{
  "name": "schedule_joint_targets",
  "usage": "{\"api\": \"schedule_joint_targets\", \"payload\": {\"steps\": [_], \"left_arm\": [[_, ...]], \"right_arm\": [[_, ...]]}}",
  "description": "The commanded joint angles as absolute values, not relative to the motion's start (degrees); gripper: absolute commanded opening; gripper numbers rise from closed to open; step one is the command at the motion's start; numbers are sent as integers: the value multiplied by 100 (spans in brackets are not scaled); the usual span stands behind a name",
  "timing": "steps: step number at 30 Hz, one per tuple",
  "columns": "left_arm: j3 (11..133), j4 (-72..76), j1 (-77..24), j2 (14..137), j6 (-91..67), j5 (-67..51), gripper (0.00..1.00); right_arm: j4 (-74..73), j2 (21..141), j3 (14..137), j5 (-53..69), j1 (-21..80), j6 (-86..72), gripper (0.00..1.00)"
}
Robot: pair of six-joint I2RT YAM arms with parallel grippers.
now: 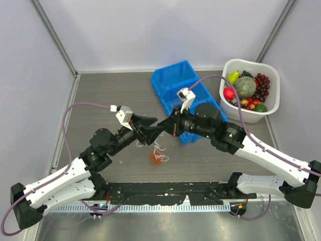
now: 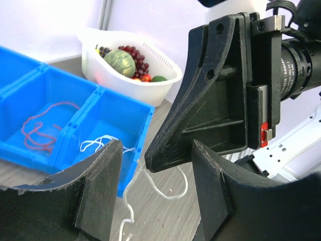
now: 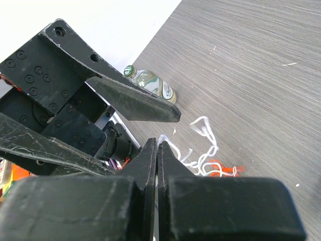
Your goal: Untangle the cables
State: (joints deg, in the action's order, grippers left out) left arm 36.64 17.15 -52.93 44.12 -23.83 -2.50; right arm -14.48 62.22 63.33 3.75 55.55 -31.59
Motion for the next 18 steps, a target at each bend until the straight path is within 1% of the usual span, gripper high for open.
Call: {"api": "schedule_joint_targets", "payload": {"steps": [1, 4, 6, 11, 14, 16, 18], "left_arm": [[3314, 2101, -5317, 4439, -2241, -843, 61], [3191, 2013, -5317, 4132, -2276, -853, 61], [3085, 1908, -5317, 3799, -2285, -739, 64], [3023, 1275, -5317, 2919, -2224, -220, 81], [3032, 1126, -5317, 2865, -2171, -97, 81], [3137, 1081, -5309, 3066, -2136, -53, 81], [3251, 1107, -5317, 3330, -2110, 228, 80]], "right_arm": [[-967, 6214, 7083, 413, 5528, -3173, 1], [-1089, 6275, 7259, 387, 5502, -3120, 1], [-1116, 6293, 7260, 378, 5493, -3103, 1], [-1072, 6389, 7172, 465, 5493, -3138, 1], [-994, 6451, 7137, 545, 5502, -3199, 1], [-923, 6495, 7163, 624, 5493, -3252, 1], [-914, 6512, 7224, 694, 5502, -3278, 1]]}}
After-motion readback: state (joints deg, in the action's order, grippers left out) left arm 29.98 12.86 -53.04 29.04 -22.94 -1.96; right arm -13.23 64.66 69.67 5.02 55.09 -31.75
